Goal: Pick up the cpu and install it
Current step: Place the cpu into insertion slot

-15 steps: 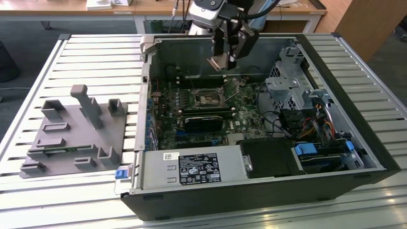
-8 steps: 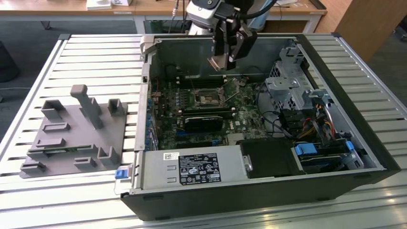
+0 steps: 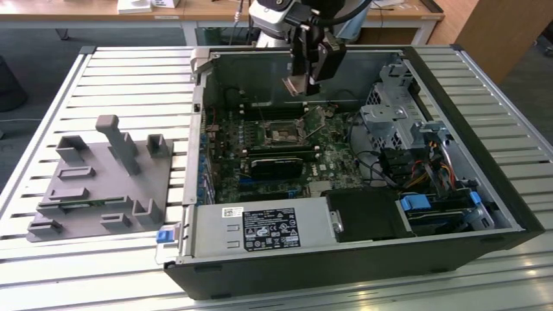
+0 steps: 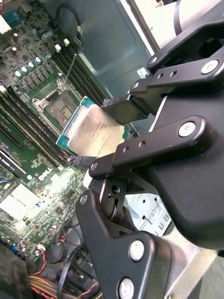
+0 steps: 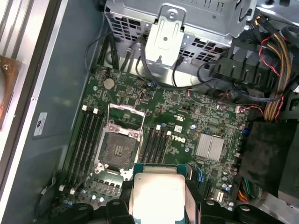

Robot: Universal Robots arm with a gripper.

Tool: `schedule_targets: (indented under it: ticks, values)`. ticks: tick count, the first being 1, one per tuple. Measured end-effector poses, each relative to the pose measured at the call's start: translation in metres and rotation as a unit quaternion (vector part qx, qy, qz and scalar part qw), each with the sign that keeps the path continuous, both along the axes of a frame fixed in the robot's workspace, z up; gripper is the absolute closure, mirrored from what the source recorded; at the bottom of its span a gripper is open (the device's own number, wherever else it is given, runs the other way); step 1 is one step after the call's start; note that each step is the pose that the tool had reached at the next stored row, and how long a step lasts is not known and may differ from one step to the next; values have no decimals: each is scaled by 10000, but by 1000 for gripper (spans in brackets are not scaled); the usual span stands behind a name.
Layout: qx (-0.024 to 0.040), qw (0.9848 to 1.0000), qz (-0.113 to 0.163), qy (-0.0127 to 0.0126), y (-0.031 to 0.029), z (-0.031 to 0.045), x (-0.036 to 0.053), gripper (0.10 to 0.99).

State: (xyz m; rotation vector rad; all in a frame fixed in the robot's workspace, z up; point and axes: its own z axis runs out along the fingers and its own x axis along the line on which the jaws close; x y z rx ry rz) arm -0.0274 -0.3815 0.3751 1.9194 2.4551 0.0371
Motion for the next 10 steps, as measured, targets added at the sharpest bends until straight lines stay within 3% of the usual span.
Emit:
schedule_targets:
  ticks: [10]
  values:
    - [-13, 9992, -396, 0, 6, -7, 0, 557]
